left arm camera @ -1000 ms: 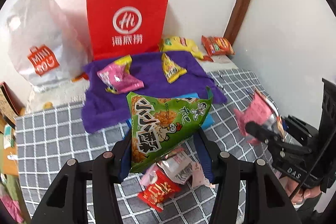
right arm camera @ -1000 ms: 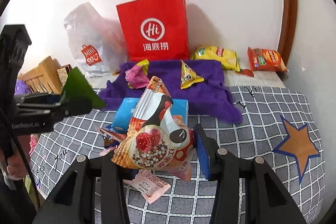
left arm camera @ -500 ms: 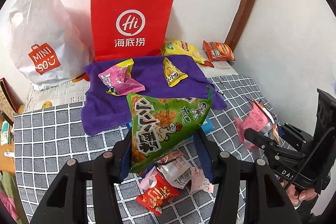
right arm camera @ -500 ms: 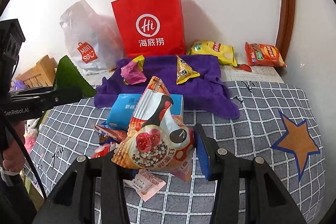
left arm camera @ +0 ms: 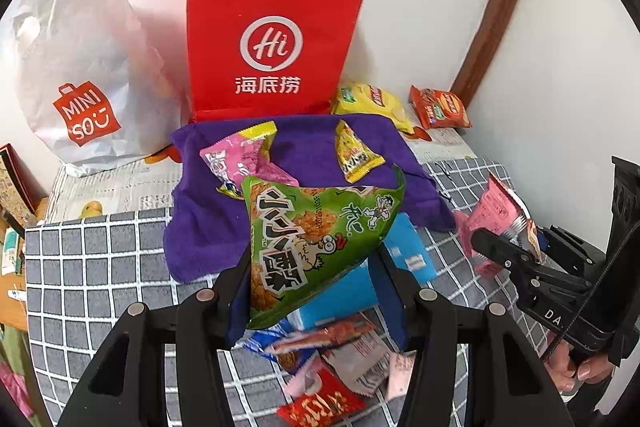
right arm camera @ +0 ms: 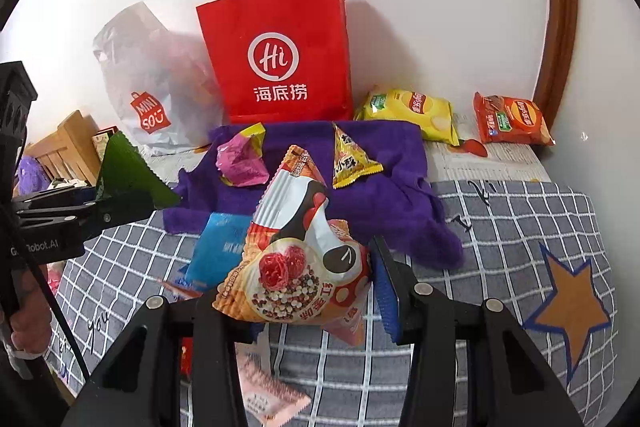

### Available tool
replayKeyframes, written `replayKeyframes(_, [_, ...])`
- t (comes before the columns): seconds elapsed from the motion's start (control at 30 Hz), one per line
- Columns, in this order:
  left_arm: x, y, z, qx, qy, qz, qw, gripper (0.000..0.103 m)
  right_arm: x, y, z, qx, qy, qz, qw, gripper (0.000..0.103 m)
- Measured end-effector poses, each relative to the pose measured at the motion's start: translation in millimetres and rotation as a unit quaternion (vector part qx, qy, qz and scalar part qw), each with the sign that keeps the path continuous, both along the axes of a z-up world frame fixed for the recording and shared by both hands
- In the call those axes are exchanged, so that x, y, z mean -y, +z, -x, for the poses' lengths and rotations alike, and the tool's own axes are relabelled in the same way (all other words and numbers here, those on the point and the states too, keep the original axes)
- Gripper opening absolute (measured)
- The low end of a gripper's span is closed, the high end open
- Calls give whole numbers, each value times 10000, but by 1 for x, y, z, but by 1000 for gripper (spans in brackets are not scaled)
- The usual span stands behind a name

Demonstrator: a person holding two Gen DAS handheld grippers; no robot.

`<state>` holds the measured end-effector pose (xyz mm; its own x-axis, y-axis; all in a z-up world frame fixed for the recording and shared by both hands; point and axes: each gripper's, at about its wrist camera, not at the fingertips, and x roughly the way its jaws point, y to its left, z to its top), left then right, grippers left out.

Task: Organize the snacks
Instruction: 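Lift and carry both held bags toward the purple towel, then lower the berry bag onto the towel with the right tool while the left tool lowers the green bag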

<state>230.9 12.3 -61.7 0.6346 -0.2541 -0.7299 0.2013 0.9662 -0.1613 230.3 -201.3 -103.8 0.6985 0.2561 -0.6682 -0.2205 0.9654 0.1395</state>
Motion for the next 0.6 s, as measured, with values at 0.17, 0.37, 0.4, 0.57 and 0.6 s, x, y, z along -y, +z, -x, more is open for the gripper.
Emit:
replayKeyframes(0.17, [-13, -1, -21, -14, 208, -36, 9998, 52, -4, 2, -25, 2, -21, 36, 10000, 44])
replayKeyframes(0.37, [-38, -8, -49, -131, 503, 27, 9986, 52, -7, 3, -57, -10, -49, 91, 9999, 44])
replayKeyframes(0.4, [-42, -10, -54, -158, 543, 46, 9984, 52, -7, 3, -64, -14, -51, 95, 9999, 44])
replayKeyframes(0.57, [-56, -23, -76, -305, 692, 118, 9971, 52, -7, -2, -91, -40, -79, 126, 9999, 44])
replayKeyframes(0.6, [-57, -27, -82, -366, 715, 127, 9967, 52, -7, -4, -99, -60, -85, 130, 9999, 44])
